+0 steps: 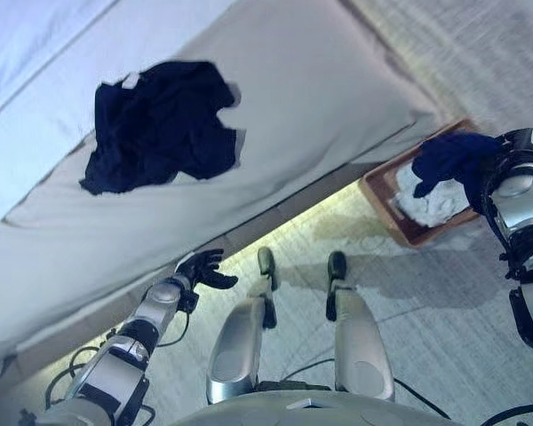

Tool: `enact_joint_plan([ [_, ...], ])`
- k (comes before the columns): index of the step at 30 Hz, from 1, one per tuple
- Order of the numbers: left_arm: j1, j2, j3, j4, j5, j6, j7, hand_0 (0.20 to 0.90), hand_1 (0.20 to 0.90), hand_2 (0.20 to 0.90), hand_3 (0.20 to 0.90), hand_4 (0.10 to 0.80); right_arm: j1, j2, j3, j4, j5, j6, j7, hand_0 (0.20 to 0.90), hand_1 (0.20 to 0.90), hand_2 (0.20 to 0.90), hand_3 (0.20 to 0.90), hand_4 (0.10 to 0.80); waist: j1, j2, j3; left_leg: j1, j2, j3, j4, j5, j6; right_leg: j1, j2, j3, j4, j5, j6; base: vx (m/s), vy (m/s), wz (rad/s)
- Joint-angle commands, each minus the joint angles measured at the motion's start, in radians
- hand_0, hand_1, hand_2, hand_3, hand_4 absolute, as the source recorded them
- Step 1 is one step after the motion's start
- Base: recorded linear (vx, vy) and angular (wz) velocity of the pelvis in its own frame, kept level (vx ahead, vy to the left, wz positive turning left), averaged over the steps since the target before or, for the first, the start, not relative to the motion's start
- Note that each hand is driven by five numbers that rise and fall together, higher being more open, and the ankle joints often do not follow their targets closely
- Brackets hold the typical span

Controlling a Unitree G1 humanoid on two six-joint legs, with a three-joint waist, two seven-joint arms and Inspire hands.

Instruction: Pick up the clothes from the bed and place them into the basket

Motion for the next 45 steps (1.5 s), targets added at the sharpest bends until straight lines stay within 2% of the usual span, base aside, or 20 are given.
enact_joint_plan([
  [1, 0.038, 0.064, -0.010, -0.031, -0.040, -0.029, -0.011, 0.900, 0.900, 0.900, 0.900, 0.800, -0.106, -0.087, 0.063, -0.003, -0.027, 0.029, -0.057, 0.900, 0.900, 0.900, 0.900, 0.800, -0.001, -0.009, -0.027, -0.061, -0.028, -0.054, 0.146, -0.135, 0.014, 0.027, 0.013, -0.074, 0.048, -0.088, -0.044, 0.062, -0.043, 0.08],
  [4, 0.050, 0.076, -0.005, -0.054, -0.044, -0.027, -0.024, 0.900, 0.900, 0.900, 0.900, 0.800, -0.116, -0.095, 0.056, 0.008, -0.022, 0.031, -0.072, 0.900, 0.900, 0.900, 0.900, 0.800, 0.003, 0.011, -0.012, -0.075, -0.034, -0.056, 0.143, -0.122, 0.011, 0.006, 0.011, -0.075, 0.079, -0.106, -0.049, 0.004, -0.004, 0.11],
  [5, 0.056, 0.078, -0.001, -0.060, -0.044, -0.027, -0.029, 0.900, 0.900, 0.900, 0.900, 0.800, -0.117, -0.096, 0.048, 0.008, -0.018, 0.032, -0.076, 0.900, 0.900, 0.900, 0.900, 0.800, 0.005, 0.024, -0.006, -0.087, -0.029, -0.052, 0.133, -0.093, 0.015, -0.004, 0.016, -0.082, 0.072, -0.080, -0.057, -0.055, 0.047, 0.03],
  [10, 0.080, 0.070, 0.011, -0.039, -0.049, -0.038, -0.035, 0.900, 0.900, 0.900, 0.900, 0.800, -0.106, -0.091, 0.015, 0.045, -0.012, 0.031, -0.061, 0.900, 0.900, 0.900, 0.900, 0.800, 0.006, 0.035, 0.000, -0.067, -0.022, -0.046, 0.083, -0.068, 0.003, 0.005, 0.027, -0.079, 0.051, -0.080, -0.059, 0.004, 0.056, 0.01],
  [15, 0.080, 0.068, 0.024, -0.014, -0.058, -0.034, -0.039, 0.900, 0.900, 0.900, 0.900, 0.800, -0.067, -0.104, -0.010, 0.111, -0.024, 0.033, -0.057, 0.900, 0.900, 0.900, 0.900, 0.800, 0.004, 0.018, -0.010, -0.041, -0.007, -0.036, 0.056, -0.066, -0.003, 0.026, 0.030, -0.083, 0.019, -0.068, -0.056, 0.021, 0.043, -0.02],
  [17, 0.086, 0.068, 0.023, -0.018, -0.063, -0.030, -0.032, 0.900, 0.900, 0.900, 0.900, 0.800, -0.032, -0.117, -0.038, 0.099, 0.014, -0.008, -0.102, 0.900, 0.900, 0.900, 0.900, 0.800, 0.002, 0.002, -0.013, -0.027, 0.000, -0.034, 0.058, -0.073, -0.004, 0.045, 0.032, -0.091, 0.000, -0.058, -0.055, 0.018, 0.010, -0.01],
  [20, 0.115, 0.055, 0.029, -0.030, -0.061, -0.031, -0.017, 0.900, 0.900, 0.900, 0.900, 0.800, 0.002, -0.109, -0.072, -0.081, 0.024, -0.056, -0.171, 0.900, 0.900, 0.900, 0.900, 0.800, -0.001, -0.018, -0.018, -0.007, 0.005, -0.030, 0.063, -0.084, -0.008, 0.074, 0.035, -0.102, -0.026, -0.046, -0.052, 0.043, 0.063, -0.02],
  [22, 0.133, 0.041, 0.037, -0.026, -0.059, -0.035, -0.006, 0.900, 0.900, 0.900, 0.900, 0.800, 0.017, -0.091, -0.086, -0.207, -0.026, -0.081, -0.166, 0.900, 0.900, 0.900, 0.900, 0.800, -0.002, -0.033, -0.025, 0.009, 0.007, -0.027, 0.056, -0.087, -0.010, 0.095, 0.037, -0.101, -0.055, -0.035, -0.045, 0.053, 0.125, -0.05],
  [24, 0.138, 0.031, 0.045, -0.020, -0.055, -0.035, -0.004, 0.900, 0.900, 0.900, 0.900, 0.800, 0.016, -0.072, -0.086, -0.272, -0.077, -0.094, -0.135, 0.900, 0.900, 0.900, 0.900, 0.800, 0.000, -0.043, -0.030, 0.019, 0.008, -0.024, 0.051, -0.088, -0.012, 0.108, 0.037, -0.103, -0.072, -0.027, -0.040, 0.044, 0.116, -0.04],
  [27, 0.141, 0.013, 0.063, 0.000, -0.051, -0.027, 0.008, 0.900, 0.900, 0.900, 0.900, 0.800, 0.005, -0.042, -0.043, -0.385, -0.152, -0.140, -0.015, 0.900, 0.900, 0.900, 0.900, 0.800, 0.013, -0.074, -0.052, 0.043, 0.007, -0.016, 0.041, -0.096, -0.011, 0.145, 0.029, -0.115, -0.113, -0.014, -0.029, 0.081, 0.189, -0.04],
  [30, 0.147, 0.008, 0.065, 0.006, -0.025, -0.035, 0.010, 0.900, 0.900, 0.900, 0.900, 0.800, -0.009, -0.026, 0.011, -0.410, -0.226, -0.204, 0.084, 0.900, 0.900, 0.900, 0.900, 0.800, 0.046, -0.103, -0.067, 0.048, -0.006, -0.030, 0.064, -0.113, -0.004, 0.175, 0.014, -0.141, -0.125, -0.010, -0.029, 0.091, 0.195, 0.12],
  [32, 0.148, 0.007, 0.064, 0.006, -0.022, -0.038, 0.010, 0.900, 0.900, 0.900, 0.900, 0.800, -0.016, -0.023, 0.027, -0.412, -0.237, -0.209, 0.095, 0.900, 0.900, 0.900, 0.900, 0.800, 0.054, -0.108, -0.067, 0.046, -0.011, -0.036, 0.077, -0.118, 0.000, 0.181, 0.009, -0.148, -0.124, -0.010, -0.029, 0.055, 0.127, 0.24],
  [36, 0.145, -0.001, 0.058, 0.010, -0.038, -0.043, 0.007, 0.900, 0.900, 0.900, 0.900, 0.800, -0.037, 0.013, 0.110, -0.418, -0.322, -0.255, 0.154, 0.900, 0.900, 0.900, 0.900, 0.800, 0.109, -0.130, -0.056, 0.023, -0.047, -0.087, 0.155, -0.149, 0.028, 0.197, -0.017, -0.178, -0.096, -0.015, -0.029, 0.115, 0.232, 0.30],
  [37, 0.147, -0.002, 0.055, 0.012, -0.034, -0.041, 0.002, 0.900, 0.900, 0.900, 0.900, 0.800, -0.042, 0.023, 0.131, -0.414, -0.338, -0.263, 0.150, 0.900, 0.900, 0.900, 0.900, 0.800, 0.125, -0.135, -0.053, 0.031, -0.057, -0.103, 0.168, -0.177, 0.029, 0.210, -0.022, -0.173, -0.081, -0.040, -0.020, 0.217, 0.223, 0.53],
  [42, 0.160, 0.008, 0.057, 0.019, -0.068, -0.034, 0.008, 0.900, 0.900, 0.900, 0.900, 0.800, -0.076, 0.112, 0.188, -0.378, -0.327, -0.267, 0.144, 0.900, 0.900, 0.900, 0.900, 0.800, 0.200, -0.159, -0.037, 0.039, -0.083, -0.130, 0.178, -0.195, 0.064, 0.253, -0.055, -0.212, -0.084, -0.024, 0.008, 0.184, 0.204, 0.43],
  [45, 0.165, 0.019, 0.086, 0.021, -0.115, -0.027, 0.017, 0.900, 0.900, 0.900, 0.900, 0.800, -0.127, 0.157, 0.209, -0.321, -0.306, -0.248, 0.078, 0.900, 0.900, 0.900, 0.900, 0.800, 0.253, -0.164, -0.023, 0.019, -0.095, -0.154, 0.195, -0.201, 0.082, 0.262, -0.079, -0.241, -0.069, -0.012, 0.020, 0.145, 0.175, 0.36],
])
